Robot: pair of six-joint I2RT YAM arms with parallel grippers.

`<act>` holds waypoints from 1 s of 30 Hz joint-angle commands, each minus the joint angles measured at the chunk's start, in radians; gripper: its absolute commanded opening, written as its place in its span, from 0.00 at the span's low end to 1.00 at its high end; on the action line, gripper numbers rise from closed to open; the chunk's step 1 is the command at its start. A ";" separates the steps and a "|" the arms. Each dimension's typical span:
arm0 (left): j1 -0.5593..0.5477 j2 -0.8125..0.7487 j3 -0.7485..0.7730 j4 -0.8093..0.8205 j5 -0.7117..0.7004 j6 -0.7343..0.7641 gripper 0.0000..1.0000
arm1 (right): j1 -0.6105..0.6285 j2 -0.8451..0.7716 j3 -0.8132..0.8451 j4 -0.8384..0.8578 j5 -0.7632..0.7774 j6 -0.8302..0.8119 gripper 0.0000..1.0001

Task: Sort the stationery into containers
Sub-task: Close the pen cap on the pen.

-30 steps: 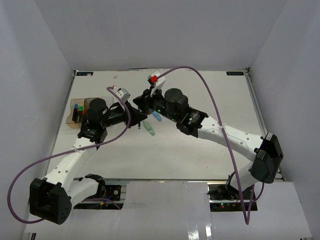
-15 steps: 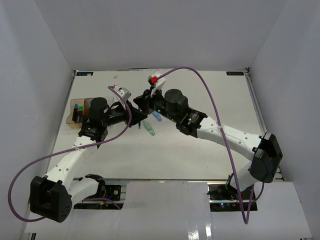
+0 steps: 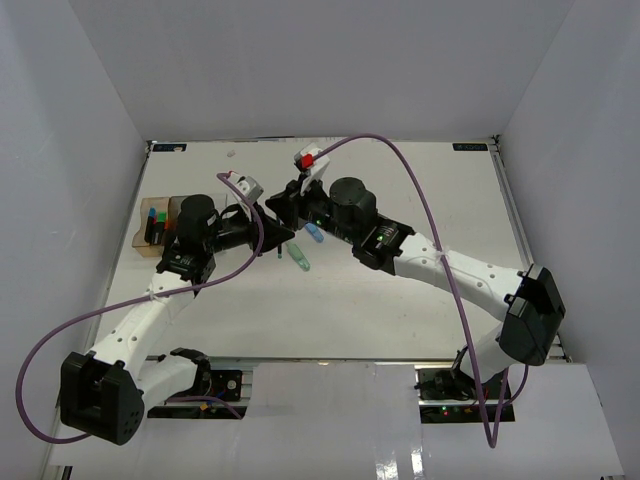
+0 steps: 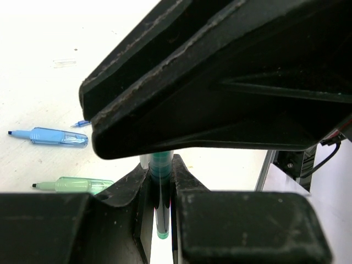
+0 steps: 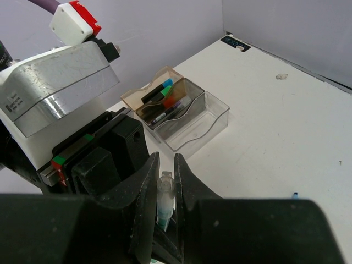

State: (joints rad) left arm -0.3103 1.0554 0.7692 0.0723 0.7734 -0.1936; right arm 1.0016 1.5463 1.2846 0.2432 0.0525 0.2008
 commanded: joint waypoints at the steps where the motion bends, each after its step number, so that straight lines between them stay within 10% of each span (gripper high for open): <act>1: 0.028 -0.086 0.151 0.388 -0.013 0.028 0.00 | 0.071 0.092 -0.131 -0.553 -0.221 -0.006 0.08; 30: 0.030 -0.167 -0.034 0.434 0.156 0.023 0.00 | 0.062 0.001 -0.163 -0.466 -0.281 -0.169 0.08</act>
State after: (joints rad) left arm -0.3019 0.9848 0.6601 0.1802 0.9421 -0.1440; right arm 1.0233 1.4654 1.2339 0.1959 -0.0875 0.0986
